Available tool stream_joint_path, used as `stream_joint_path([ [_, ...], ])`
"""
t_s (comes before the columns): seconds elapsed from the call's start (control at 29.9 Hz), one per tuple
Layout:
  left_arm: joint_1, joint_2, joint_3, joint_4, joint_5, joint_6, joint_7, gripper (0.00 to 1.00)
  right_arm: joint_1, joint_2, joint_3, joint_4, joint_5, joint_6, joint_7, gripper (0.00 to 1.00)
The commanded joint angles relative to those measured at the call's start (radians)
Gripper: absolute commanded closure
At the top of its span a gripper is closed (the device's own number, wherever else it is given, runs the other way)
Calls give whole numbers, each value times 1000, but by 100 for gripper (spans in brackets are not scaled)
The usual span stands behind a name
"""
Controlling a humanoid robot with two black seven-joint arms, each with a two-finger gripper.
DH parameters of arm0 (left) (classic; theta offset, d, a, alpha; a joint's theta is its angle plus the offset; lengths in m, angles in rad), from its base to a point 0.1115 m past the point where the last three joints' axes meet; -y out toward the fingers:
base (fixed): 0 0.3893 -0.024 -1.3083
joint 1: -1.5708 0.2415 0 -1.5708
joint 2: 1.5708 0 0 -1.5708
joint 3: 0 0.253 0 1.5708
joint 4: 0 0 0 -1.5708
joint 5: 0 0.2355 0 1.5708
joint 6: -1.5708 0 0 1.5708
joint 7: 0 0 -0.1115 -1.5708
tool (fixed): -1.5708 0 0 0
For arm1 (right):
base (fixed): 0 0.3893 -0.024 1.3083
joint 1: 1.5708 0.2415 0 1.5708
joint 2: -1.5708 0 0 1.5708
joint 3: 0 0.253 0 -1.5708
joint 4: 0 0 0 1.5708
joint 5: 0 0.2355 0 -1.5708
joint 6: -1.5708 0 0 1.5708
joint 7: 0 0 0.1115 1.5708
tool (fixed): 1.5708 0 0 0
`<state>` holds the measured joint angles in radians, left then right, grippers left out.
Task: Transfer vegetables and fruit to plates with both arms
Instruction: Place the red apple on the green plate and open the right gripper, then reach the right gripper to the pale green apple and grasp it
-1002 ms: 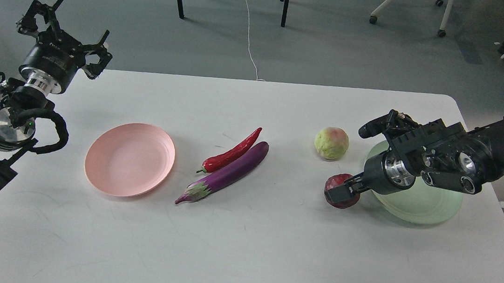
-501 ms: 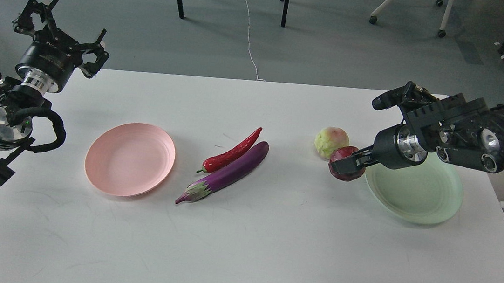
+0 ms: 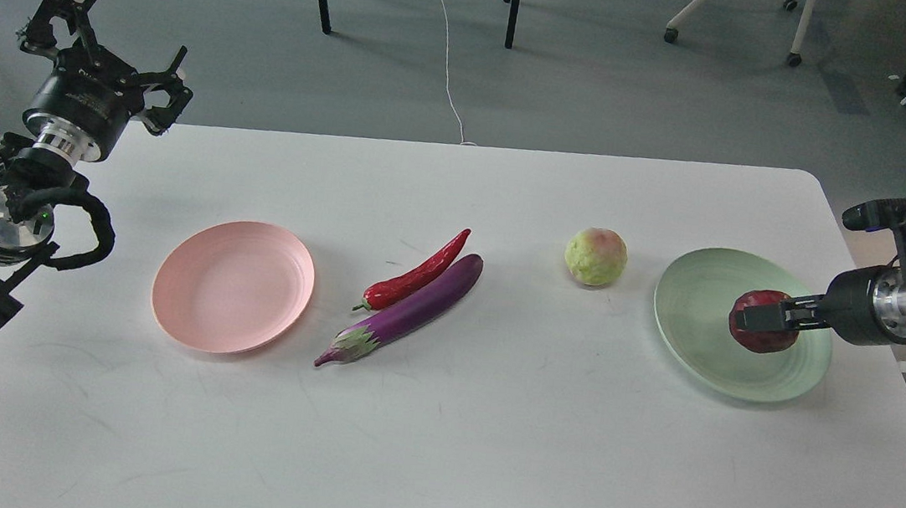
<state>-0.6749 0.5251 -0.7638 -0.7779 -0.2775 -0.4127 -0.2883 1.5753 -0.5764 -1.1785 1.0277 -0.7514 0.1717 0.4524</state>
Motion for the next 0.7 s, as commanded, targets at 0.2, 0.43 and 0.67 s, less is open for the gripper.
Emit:
stream_joint_path([
  [0.2,0,1,-3,0,0,0,-5,2,-14,-22,10,-5,1,0,-1,4],
  [0.43,2,1,-2,0,0,2,-5,2,28,-10,82,-35,12,9,-14,2],
  [0.67,0,1,-3,0,0,5,-5,2,22,133,160,-187,15,26,-14,2],
])
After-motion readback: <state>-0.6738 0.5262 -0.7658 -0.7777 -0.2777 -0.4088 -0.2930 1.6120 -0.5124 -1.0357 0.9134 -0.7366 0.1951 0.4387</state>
